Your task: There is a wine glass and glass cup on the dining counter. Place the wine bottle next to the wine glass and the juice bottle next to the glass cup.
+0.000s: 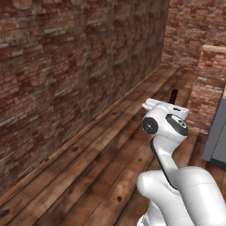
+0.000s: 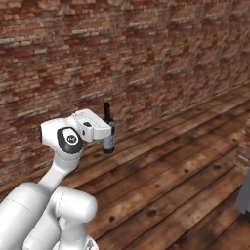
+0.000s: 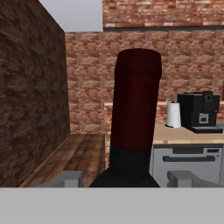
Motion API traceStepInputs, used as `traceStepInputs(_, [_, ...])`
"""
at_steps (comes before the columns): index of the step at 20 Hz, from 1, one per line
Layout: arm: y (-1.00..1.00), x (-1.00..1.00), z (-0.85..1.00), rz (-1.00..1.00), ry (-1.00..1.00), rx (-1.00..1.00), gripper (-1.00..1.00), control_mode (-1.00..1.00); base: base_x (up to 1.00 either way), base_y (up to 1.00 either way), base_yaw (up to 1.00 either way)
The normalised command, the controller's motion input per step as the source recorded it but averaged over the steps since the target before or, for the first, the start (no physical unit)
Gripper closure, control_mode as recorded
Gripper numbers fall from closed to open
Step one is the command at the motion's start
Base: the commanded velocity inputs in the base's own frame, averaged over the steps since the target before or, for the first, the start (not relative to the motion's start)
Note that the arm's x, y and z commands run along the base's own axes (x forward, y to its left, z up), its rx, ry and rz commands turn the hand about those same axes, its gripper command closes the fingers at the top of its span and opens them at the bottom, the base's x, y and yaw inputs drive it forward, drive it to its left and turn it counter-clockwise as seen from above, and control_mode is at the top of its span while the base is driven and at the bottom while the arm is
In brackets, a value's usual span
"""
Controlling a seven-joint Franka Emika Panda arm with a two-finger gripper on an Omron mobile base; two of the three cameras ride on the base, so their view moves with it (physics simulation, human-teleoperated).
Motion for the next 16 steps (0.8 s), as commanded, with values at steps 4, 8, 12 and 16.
traceStepInputs(4, [0.00,0.00,0.00,0.00,0.00,0.00,1.00,1.00,0.87,0.00,-0.07])
traceStepInputs(8, [0.00,0.00,0.00,0.00,0.00,0.00,1.00,1.00,0.82,0.00,-0.13])
traceStepInputs(12, [0.00,0.00,0.00,0.00,0.00,0.00,1.00,1.00,0.75,0.00,-0.23])
traceStepInputs(16, [0.00,0.00,0.00,0.00,0.00,0.00,1.00,1.00,0.75,0.00,-0.23])
